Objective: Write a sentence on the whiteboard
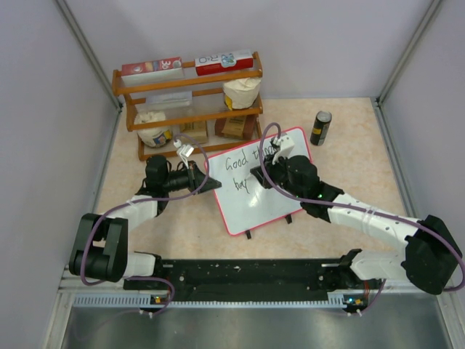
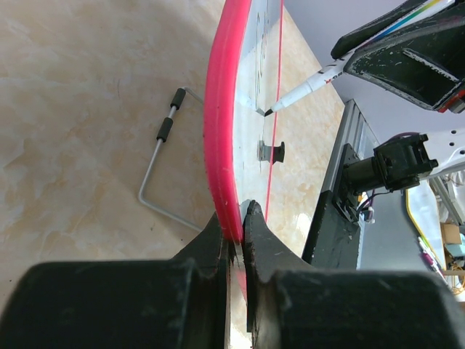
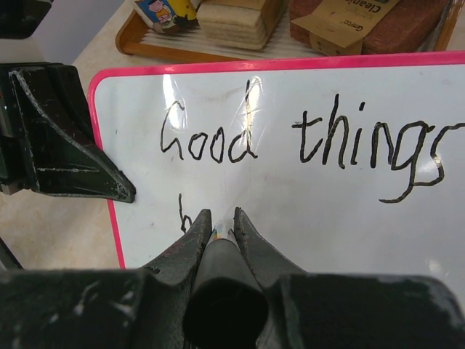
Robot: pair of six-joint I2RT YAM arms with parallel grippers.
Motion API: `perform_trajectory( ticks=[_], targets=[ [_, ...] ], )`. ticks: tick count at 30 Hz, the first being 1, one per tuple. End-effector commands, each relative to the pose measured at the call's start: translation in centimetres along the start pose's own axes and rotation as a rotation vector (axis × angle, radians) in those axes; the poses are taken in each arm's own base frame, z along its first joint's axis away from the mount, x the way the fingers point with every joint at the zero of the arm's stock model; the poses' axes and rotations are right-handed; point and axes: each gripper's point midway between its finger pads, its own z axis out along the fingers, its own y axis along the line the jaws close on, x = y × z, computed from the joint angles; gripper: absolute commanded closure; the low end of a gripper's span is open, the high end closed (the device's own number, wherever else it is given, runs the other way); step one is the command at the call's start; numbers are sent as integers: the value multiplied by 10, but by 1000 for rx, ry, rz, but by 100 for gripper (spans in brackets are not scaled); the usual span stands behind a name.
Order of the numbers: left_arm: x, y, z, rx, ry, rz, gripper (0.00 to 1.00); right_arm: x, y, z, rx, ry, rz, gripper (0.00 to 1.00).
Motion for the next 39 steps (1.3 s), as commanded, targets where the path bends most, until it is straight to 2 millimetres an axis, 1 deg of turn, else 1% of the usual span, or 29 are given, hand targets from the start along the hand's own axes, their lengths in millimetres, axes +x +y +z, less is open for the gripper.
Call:
perform_trajectory(
  ticks=[1,6,13,21,27,32,37,38,39],
  targets=[
    [44,17,0,-27,100,107,100,-6,-15,-1,57,-34,-6,100],
    [44,17,0,-27,101,105,100,4,-22,-5,78,-10,-17,100],
    [44,17,0,-26,101,105,100,13,-27,-11,89,8,-27,100],
    [44,16,0,-24,101,108,100,19,-19,-12,37,23,-18,100],
    [45,17,0,-25,103,103,100,18,-8,-10,-17,15,0,100],
    [44,17,0,-26,100,107,100,15,-3,-8,-41,2,19,100],
    [45,17,0,-28,101,104,100,6,3,-4,-62,-26,56,100],
    [44,17,0,-27,101,105,100,5,4,-5,-64,-28,60,100],
    [44,17,0,-27,100,107,100,1,5,-6,-68,-43,65,100]
  ],
)
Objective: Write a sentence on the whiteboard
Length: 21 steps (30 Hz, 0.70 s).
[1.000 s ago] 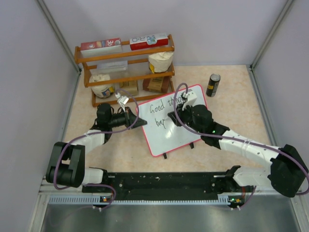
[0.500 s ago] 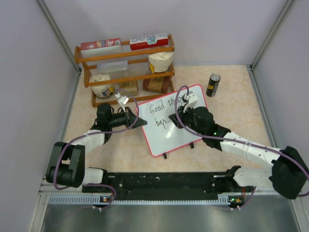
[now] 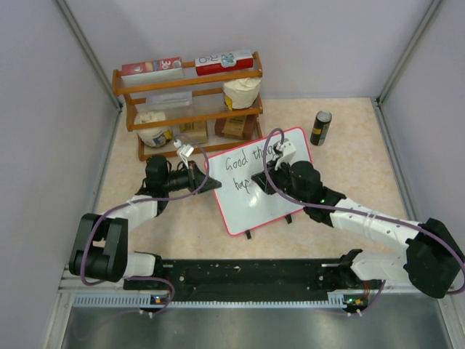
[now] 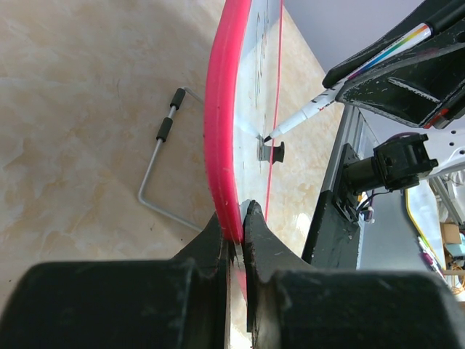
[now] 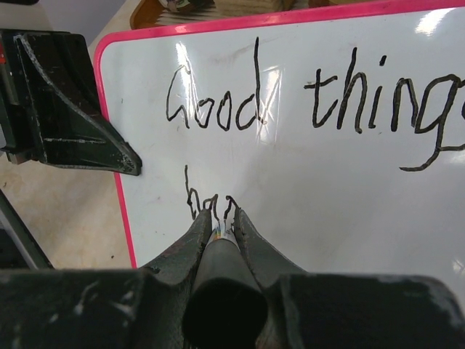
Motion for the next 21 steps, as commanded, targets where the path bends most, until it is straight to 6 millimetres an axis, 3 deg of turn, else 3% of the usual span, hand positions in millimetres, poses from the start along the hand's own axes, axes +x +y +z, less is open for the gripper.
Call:
perform_trajectory(
  ticks=[1,8,21],
  targets=[
    [44,16,0,-26,99,108,100,-22,6,0,-26,-78,38,100],
    [44,16,0,-27,98,109,100,-50,9,-17,-41,-168,44,100],
    [44,16,0,-27,98,109,100,-49,-11,-11,26,-147,6,100]
  ],
)
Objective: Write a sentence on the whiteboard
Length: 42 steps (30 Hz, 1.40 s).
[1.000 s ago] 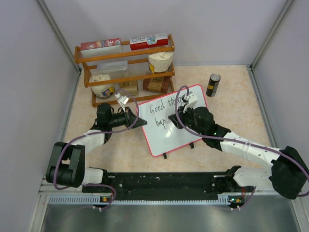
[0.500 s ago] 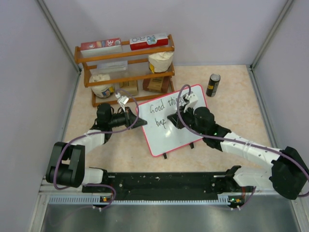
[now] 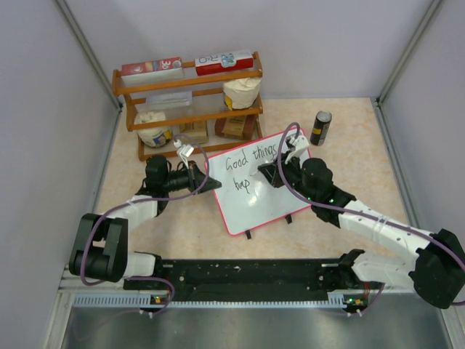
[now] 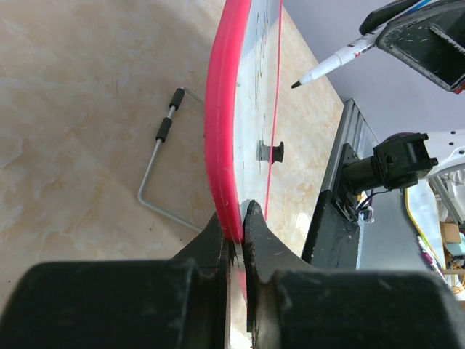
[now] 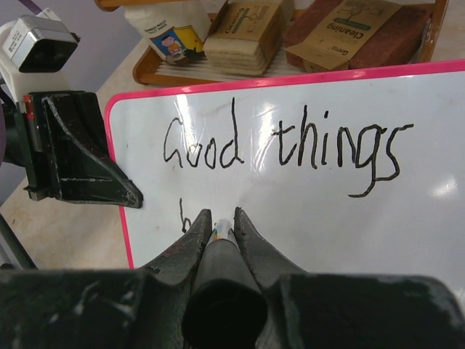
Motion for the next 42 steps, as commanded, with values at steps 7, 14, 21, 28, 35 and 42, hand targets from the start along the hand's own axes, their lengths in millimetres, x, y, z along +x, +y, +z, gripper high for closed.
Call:
perform_trajectory(
  ticks=[7,14,21,28,35,42],
  targets=[
    [44,17,0,-29,98,108,100,5,-8,14,22,8,-25,100],
    [44,17,0,-31,99,104,100,20,-14,12,38,51,-36,100],
    [44,17,0,-28,99,106,100,37,-20,4,47,93,-37,100],
    [44,17,0,-28,100,105,100,50,-23,-3,45,123,-33,100],
    [44,17,0,-26,100,105,100,57,-25,-10,47,137,-34,100],
    [44,17,1,-28,101,104,100,54,-17,-15,8,127,-14,100]
  ],
)
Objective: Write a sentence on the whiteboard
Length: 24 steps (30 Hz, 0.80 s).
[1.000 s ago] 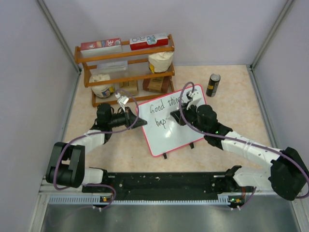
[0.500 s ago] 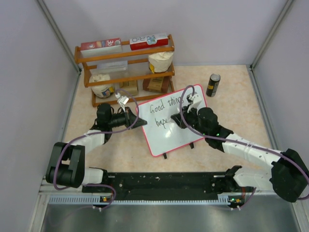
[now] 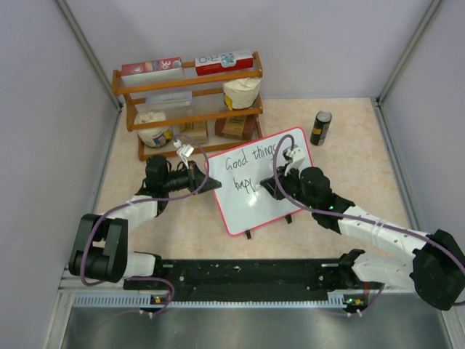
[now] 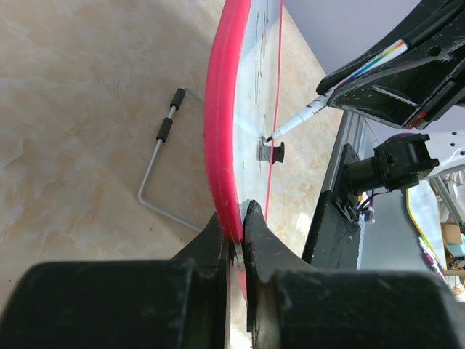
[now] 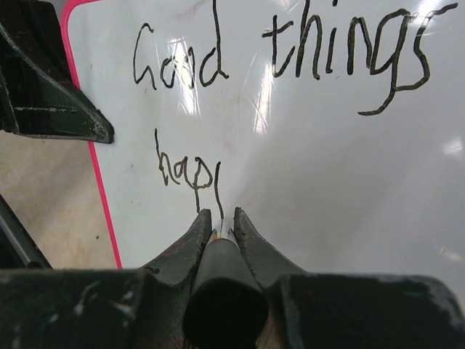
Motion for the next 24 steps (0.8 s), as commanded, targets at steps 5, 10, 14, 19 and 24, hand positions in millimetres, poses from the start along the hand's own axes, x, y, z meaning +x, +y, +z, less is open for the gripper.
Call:
perform_trajectory(
  ticks=[5,10,14,19,24],
  targets=[
    [44,17,1,-24,102,103,100,-23,7,-9,-18,-58,-3,100],
    [44,17,1,-24,102,103,100,-56,18,-11,-41,-139,-1,100],
    [44,17,1,-25,101,105,100,-74,22,-6,-36,-174,-3,100],
    [44,17,0,-25,102,104,100,-83,23,8,-29,-179,-1,100],
    [44,17,1,-25,101,105,100,-80,22,15,-24,-161,2,100]
  ],
)
